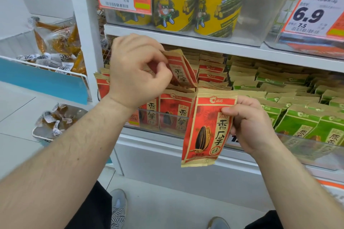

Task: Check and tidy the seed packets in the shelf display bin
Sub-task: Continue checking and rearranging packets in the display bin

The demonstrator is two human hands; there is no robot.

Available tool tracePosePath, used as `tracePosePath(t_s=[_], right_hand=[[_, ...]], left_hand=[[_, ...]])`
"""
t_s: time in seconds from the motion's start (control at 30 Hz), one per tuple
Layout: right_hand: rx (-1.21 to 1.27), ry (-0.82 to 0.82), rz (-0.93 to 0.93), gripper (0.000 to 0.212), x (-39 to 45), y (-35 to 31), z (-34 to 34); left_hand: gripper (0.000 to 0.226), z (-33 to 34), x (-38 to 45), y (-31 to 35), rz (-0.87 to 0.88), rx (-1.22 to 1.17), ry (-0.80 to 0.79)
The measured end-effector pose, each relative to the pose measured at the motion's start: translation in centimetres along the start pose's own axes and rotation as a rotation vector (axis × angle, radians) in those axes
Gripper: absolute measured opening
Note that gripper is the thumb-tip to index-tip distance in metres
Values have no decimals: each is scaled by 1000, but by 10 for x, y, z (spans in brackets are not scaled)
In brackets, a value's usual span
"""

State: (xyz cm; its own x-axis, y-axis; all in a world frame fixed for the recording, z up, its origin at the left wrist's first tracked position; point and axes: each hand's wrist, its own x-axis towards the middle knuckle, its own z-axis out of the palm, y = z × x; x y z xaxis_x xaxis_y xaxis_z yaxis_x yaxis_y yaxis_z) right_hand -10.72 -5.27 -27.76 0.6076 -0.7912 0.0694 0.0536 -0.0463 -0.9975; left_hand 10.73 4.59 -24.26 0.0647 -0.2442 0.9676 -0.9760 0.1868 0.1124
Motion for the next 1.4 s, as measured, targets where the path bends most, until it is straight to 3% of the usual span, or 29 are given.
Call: tracePosePath(t_s=[0.17, 0.3, 0.37, 0.47, 0.53, 0.63, 0.8, 1.0, 1.2, 1.4], right_hand=[[47, 84, -65, 21, -1, -4, 1], [167, 176, -270, 24, -8, -26, -2], [187, 197, -447, 25, -10, -46, -6], [52, 182, -649, 12, -9, -70, -3], [-90, 194, -698, 8, -2, -78, 6], [-362, 181, -732, 16, 14, -82, 22], [-702, 211, -700, 18, 43, -68, 31], [-978, 192, -530, 11, 67, -54, 41], [-1301, 110, -389, 19, 91, -45, 61], [-1535, 43, -90, 31, 115, -51, 80]], left_hand=[[13, -34, 4, -4, -42, -57, 337], [37, -48, 5, -19, -206, -214, 486], [30, -50, 2, -16, -322, -251, 360], [25, -42, -12, -4, -530, -205, -59], [27, -32, -21, 3, -614, -151, -305], [13, -20, -24, 9, -649, -130, -539], [46, -6, -23, 18, -595, 1, -867], [54, 9, -23, 16, -607, 103, -1010], [41, 11, -24, 12, -634, 90, -932], [41, 12, -28, 11, -640, 87, -903]])
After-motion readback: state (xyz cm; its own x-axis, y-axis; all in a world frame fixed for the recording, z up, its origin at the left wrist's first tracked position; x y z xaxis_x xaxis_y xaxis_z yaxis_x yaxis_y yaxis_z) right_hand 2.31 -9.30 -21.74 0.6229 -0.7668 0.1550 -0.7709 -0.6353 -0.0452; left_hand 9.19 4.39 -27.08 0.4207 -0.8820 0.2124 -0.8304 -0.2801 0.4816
